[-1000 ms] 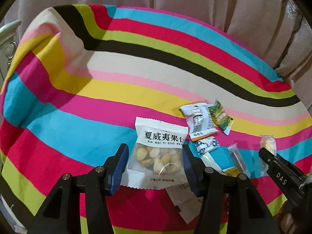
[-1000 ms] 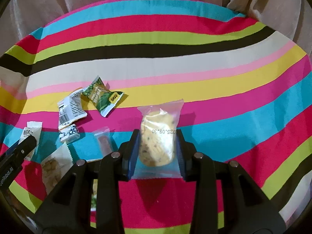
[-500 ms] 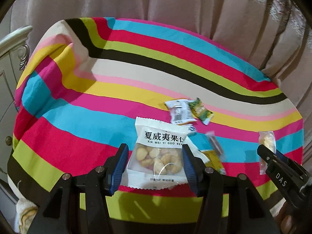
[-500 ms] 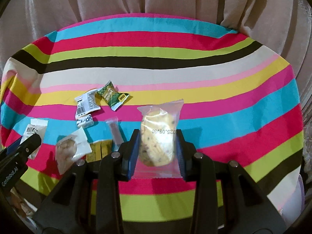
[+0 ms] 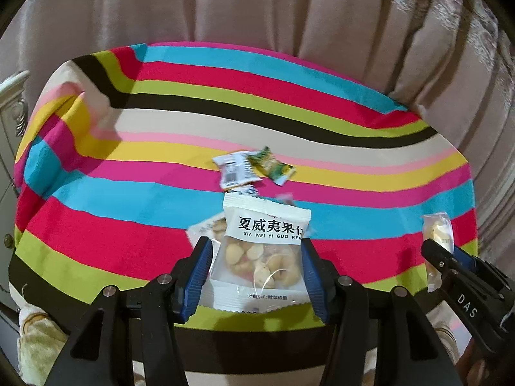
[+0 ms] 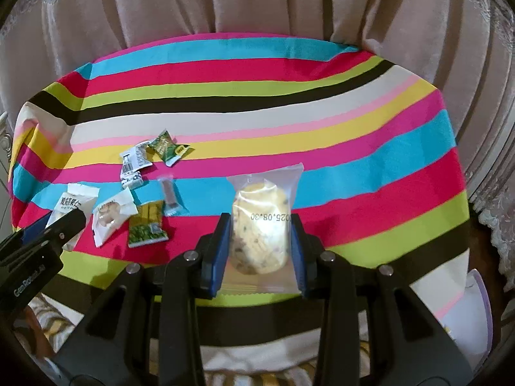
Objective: Organize snacks
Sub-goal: 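Carry both snacks over the white box and open both tools to drop them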
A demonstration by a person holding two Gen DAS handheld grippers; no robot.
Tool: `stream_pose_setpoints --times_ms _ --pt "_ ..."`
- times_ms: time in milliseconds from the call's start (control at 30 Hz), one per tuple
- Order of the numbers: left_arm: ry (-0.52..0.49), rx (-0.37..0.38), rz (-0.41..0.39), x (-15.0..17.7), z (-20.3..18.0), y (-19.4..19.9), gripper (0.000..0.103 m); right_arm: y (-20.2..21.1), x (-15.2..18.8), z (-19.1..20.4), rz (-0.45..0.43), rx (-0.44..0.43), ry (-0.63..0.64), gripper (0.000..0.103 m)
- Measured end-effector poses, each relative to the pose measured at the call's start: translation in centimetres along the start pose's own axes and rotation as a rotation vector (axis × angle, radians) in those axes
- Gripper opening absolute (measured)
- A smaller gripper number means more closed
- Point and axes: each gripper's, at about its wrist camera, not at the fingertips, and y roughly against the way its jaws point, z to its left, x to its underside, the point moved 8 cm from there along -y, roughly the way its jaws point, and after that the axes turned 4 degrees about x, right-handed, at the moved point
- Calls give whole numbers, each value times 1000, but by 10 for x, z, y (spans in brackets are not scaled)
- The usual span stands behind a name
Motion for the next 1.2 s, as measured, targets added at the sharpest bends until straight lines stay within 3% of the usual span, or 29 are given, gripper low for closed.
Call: stream_pose_setpoints --times_ms 1200 --pt "-381 269 160 88 -229 25 55 28 118 -227 140 216 -223 39"
